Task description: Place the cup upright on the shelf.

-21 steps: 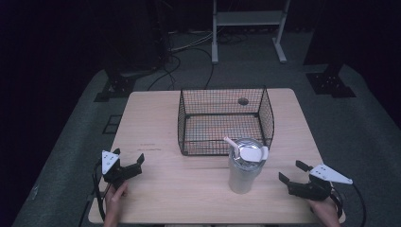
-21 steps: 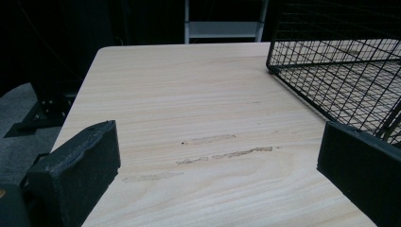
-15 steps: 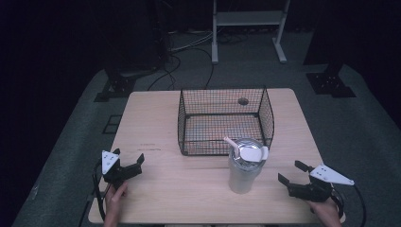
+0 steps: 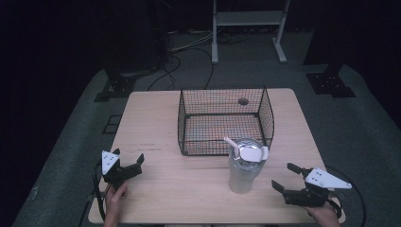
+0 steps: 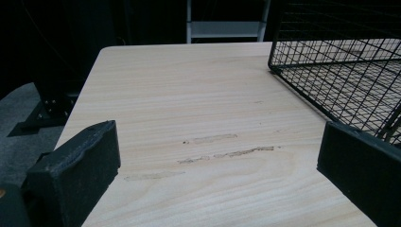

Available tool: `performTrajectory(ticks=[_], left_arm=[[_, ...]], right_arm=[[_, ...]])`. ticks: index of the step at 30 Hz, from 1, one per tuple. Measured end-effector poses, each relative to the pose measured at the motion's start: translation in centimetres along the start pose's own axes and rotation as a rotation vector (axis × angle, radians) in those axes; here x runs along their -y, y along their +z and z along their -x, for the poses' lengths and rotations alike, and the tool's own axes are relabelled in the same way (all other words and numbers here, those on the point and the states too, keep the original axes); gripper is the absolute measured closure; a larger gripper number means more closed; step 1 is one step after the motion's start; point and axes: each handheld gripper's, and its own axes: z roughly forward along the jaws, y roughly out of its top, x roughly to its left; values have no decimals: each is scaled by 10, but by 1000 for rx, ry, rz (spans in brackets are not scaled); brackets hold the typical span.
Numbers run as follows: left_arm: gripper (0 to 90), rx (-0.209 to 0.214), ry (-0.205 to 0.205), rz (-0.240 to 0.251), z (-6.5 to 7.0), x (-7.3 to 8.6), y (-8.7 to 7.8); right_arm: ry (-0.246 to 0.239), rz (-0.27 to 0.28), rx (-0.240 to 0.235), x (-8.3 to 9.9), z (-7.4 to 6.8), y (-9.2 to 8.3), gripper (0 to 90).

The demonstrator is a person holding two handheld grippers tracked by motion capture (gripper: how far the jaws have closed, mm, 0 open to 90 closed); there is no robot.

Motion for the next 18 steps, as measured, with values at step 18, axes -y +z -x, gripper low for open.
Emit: performTrajectory(ticks=[18], left_arm=[[0,0,-11,2,-1,0,0]], right_arm=[[-36,-29,-122,-10,-29,22,107]])
